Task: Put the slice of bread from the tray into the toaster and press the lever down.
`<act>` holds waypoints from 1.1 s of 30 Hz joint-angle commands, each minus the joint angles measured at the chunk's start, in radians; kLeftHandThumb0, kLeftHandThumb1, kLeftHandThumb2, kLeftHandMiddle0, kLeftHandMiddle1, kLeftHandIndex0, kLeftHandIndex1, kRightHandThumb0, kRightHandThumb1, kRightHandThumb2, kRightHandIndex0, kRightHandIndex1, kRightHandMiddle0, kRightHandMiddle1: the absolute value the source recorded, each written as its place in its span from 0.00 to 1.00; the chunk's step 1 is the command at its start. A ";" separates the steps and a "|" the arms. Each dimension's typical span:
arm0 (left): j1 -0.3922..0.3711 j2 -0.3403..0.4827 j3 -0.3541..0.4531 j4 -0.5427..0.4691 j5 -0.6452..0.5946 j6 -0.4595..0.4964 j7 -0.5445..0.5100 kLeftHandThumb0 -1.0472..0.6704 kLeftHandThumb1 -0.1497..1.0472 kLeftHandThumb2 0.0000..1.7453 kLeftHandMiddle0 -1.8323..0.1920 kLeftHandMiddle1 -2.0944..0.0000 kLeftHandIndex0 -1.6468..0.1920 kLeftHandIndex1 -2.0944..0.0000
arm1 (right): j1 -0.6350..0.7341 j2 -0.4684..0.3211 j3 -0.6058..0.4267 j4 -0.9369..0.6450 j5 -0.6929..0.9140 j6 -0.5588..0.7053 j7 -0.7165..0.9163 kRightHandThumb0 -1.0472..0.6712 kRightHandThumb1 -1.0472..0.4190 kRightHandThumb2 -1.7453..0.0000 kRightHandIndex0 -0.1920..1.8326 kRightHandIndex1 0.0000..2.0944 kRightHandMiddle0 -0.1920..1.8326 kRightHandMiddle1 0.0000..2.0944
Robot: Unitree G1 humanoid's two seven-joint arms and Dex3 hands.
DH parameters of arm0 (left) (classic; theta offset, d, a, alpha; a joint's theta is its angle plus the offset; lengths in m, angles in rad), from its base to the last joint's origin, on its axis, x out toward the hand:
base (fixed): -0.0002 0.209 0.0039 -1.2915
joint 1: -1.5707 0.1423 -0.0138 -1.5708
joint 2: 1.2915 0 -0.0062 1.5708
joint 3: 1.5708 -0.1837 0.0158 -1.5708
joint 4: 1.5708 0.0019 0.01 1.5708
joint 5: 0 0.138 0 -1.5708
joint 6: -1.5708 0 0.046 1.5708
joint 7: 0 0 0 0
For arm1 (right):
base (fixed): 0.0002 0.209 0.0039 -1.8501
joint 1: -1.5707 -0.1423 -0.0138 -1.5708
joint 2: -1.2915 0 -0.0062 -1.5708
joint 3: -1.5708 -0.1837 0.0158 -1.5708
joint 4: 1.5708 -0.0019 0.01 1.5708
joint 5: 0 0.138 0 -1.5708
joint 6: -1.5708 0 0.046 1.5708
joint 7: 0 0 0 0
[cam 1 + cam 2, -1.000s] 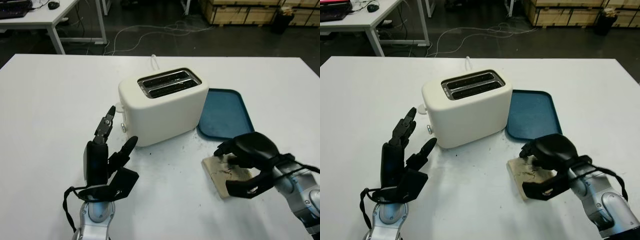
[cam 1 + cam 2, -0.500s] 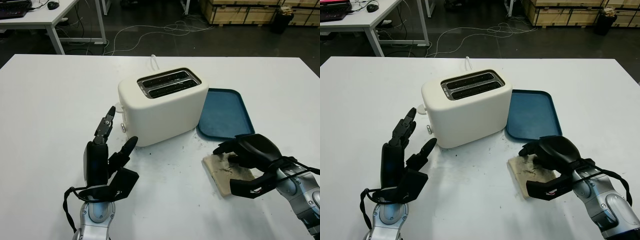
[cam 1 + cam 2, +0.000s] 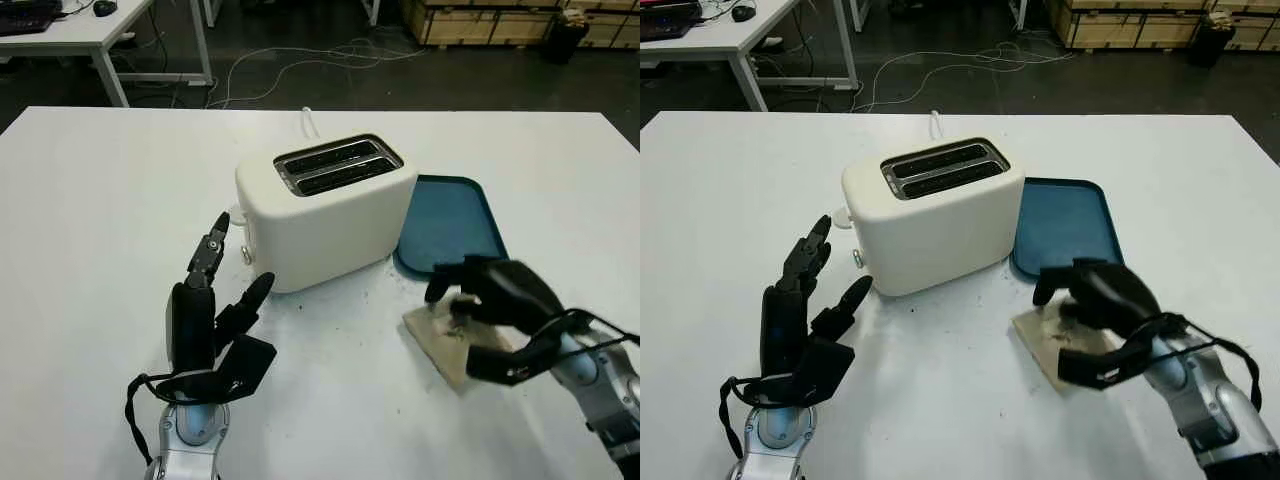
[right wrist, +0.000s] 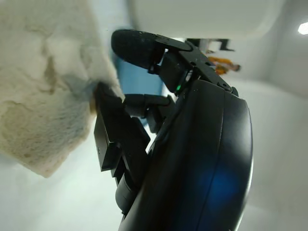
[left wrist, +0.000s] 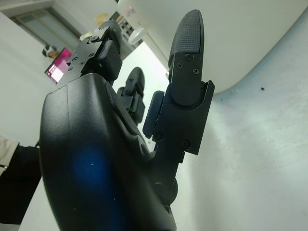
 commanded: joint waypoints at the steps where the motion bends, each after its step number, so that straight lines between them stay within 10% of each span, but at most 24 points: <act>1: -0.004 0.005 0.003 -0.003 0.008 -0.005 0.003 0.24 0.89 0.13 0.69 1.00 0.72 1.00 | -0.026 0.015 -0.026 -0.034 0.062 -0.004 0.027 0.97 0.09 0.95 0.43 0.83 0.32 0.83; 33: -0.025 0.005 0.011 0.003 -0.008 0.006 -0.018 0.23 0.89 0.14 0.69 1.00 0.72 1.00 | -0.219 0.068 -0.129 0.113 0.145 -0.032 0.001 0.96 0.09 0.92 0.48 0.83 0.36 0.83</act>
